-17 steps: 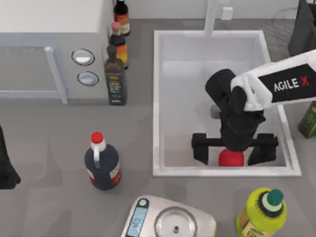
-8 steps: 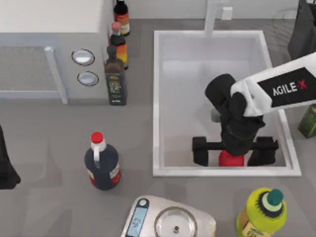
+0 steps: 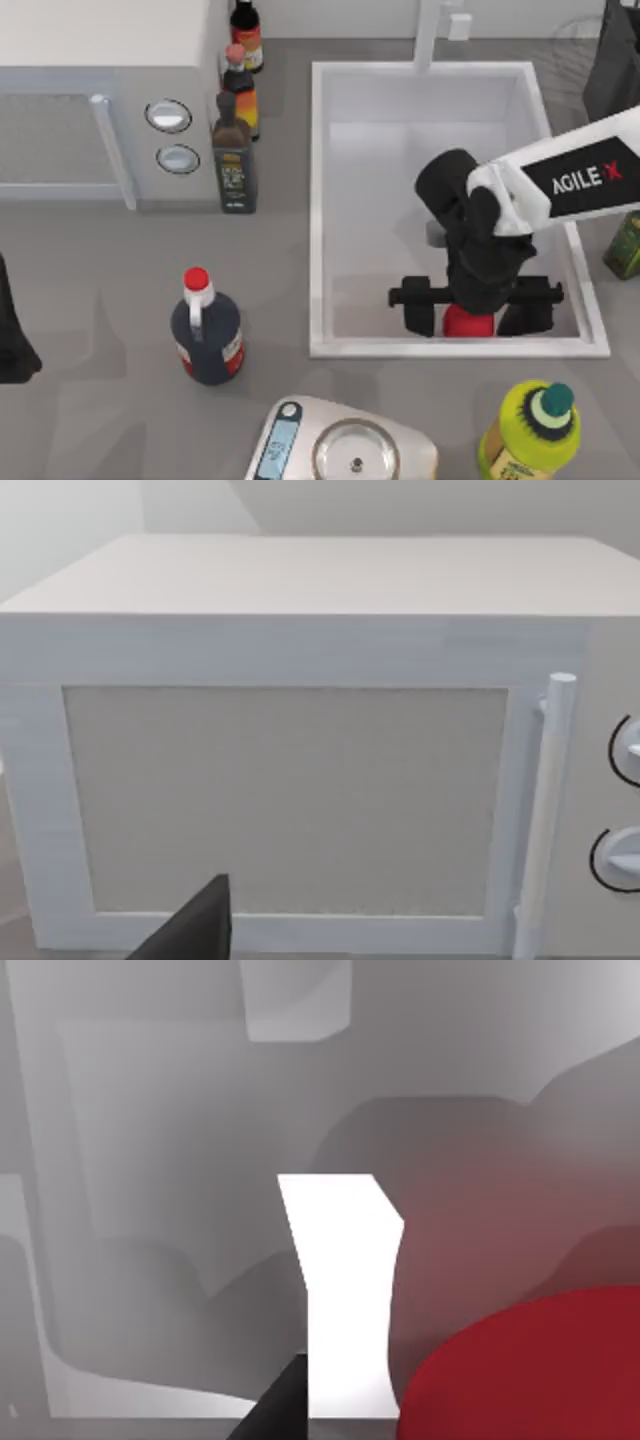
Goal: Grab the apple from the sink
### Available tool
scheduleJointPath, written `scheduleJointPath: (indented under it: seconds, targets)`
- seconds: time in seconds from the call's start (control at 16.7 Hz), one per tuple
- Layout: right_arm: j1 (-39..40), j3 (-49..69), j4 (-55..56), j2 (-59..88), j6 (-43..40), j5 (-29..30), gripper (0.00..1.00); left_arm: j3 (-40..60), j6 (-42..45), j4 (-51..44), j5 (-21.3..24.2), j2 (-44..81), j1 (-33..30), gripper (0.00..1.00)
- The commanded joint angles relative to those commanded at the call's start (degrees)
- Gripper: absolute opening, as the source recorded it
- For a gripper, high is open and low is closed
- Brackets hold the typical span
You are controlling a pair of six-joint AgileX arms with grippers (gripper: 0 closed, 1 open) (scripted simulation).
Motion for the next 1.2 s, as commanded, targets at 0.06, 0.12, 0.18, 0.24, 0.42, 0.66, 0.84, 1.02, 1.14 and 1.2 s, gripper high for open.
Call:
scheduleJointPath:
  seconds: [0.06, 0.12, 0.18, 0.24, 0.42, 0.66, 0.84, 1.02, 1.14, 1.2]
  targets:
    - [0.00, 0.00, 0.00, 0.00, 0.00, 0.00, 0.17, 0.00, 0.00, 0.00, 0.00, 0.00, 0.00, 1.00]
    - [0.00, 0.00, 0.00, 0.00, 0.00, 0.00, 0.10, 0.00, 0.00, 0.00, 0.00, 0.00, 0.00, 1.00]
    - [0.00, 0.00, 0.00, 0.00, 0.00, 0.00, 0.02, 0.00, 0.00, 0.00, 0.00, 0.00, 0.00, 1.00]
    - [0.00, 0.00, 0.00, 0.00, 0.00, 0.00, 0.00, 0.00, 0.00, 0.00, 0.00, 0.00, 0.00, 1.00]
    - [0.00, 0.00, 0.00, 0.00, 0.00, 0.00, 0.00, 0.00, 0.00, 0.00, 0.00, 0.00, 0.00, 1.00]
    - [0.00, 0.00, 0.00, 0.00, 0.00, 0.00, 0.00, 0.00, 0.00, 0.00, 0.00, 0.00, 0.00, 1.00]
    - [-0.09, 1.77, -3.07, -4.01, -0.59, 1.32, 0.00, 0.00, 0.00, 0.00, 0.00, 0.00, 0.00, 1.00]
    - [0.00, 6.60, -8.83, -5.22, -0.51, 1.30, 0.00, 0.00, 0.00, 0.00, 0.00, 0.00, 0.00, 1.00]
    - [0.04, 11.47, -15.61, -6.78, -0.50, 1.29, 0.00, 0.00, 0.00, 0.00, 0.00, 0.00, 0.00, 1.00]
    - [0.04, 14.24, -19.72, -7.74, -0.51, 1.28, 0.00, 0.00, 0.00, 0.00, 0.00, 0.00, 0.00, 1.00]
